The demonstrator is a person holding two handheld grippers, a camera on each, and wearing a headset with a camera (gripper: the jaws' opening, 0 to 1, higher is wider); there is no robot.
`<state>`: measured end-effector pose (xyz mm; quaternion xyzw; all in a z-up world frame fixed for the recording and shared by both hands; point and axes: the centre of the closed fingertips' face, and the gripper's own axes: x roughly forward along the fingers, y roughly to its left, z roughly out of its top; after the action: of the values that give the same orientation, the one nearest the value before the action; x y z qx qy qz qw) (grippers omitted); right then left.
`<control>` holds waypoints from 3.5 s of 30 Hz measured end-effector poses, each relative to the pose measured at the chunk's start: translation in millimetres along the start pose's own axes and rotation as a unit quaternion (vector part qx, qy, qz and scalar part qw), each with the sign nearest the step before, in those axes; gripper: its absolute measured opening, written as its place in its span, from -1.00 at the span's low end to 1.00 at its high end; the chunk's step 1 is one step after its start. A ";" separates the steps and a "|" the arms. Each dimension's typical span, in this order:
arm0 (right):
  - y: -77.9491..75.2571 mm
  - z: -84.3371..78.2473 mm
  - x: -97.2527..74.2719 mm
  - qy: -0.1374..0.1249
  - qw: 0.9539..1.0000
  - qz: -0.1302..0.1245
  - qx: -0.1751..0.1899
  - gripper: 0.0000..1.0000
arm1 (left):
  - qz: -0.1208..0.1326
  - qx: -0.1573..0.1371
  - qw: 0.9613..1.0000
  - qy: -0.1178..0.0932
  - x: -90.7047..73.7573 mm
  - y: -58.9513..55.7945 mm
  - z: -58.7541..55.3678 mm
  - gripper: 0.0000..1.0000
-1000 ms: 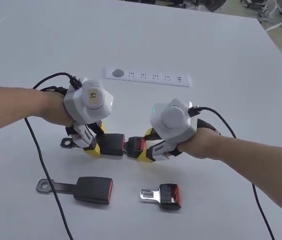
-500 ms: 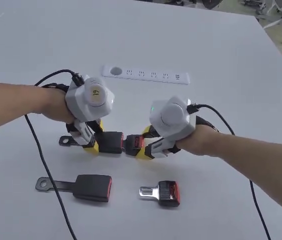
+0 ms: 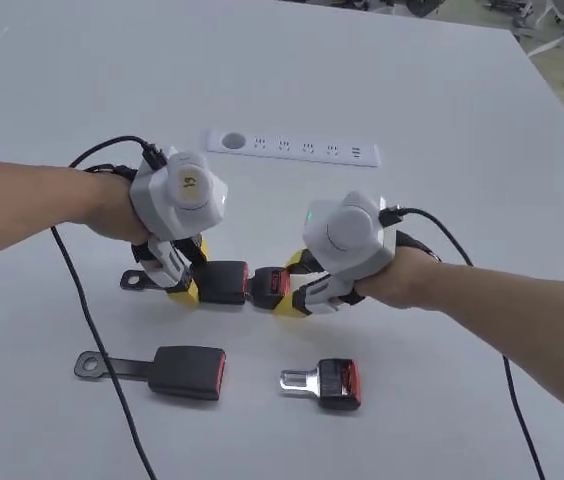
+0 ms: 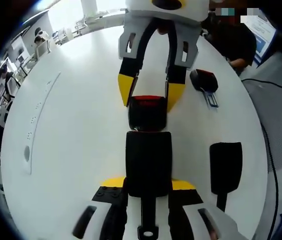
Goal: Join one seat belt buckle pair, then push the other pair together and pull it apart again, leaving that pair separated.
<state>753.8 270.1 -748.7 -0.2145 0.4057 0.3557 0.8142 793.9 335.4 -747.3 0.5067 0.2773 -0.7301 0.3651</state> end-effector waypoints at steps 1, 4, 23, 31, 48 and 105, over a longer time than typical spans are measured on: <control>-0.3 -0.2 -0.2 0.000 1.000 0.000 -0.002 -0.44 | 0.000 0.001 1.000 0.001 -0.1 0.0 -0.4 -0.38; -1.4 -1.6 0.0 -0.002 1.000 0.002 -0.001 -0.44 | 0.000 0.000 1.000 -0.008 -1.3 0.8 -2.7 -0.38; 0.8 -3.0 -1.5 0.002 1.000 0.005 -0.023 -0.37 | 0.007 -0.006 1.000 -0.018 -0.6 1.5 -2.7 -0.35; -0.3 0.5 -5.2 0.005 1.000 0.002 -0.031 -0.28 | 0.013 0.005 1.000 -0.006 -1.3 -0.5 -2.4 -0.27; 2.4 -19.7 -40.0 0.016 1.000 -0.019 -0.011 -0.05 | 0.039 -0.032 0.998 -0.024 -32.5 -7.4 -13.8 -0.14; 108.5 -90.8 -120.2 -0.131 0.966 -0.143 0.173 0.93 | 0.198 -0.271 0.883 -0.328 -80.2 -135.0 -67.8 0.81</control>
<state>575.8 234.5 -710.1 -0.0780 0.3161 0.1847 0.9273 738.0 486.4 -689.5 0.1640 0.2228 -0.6633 0.6953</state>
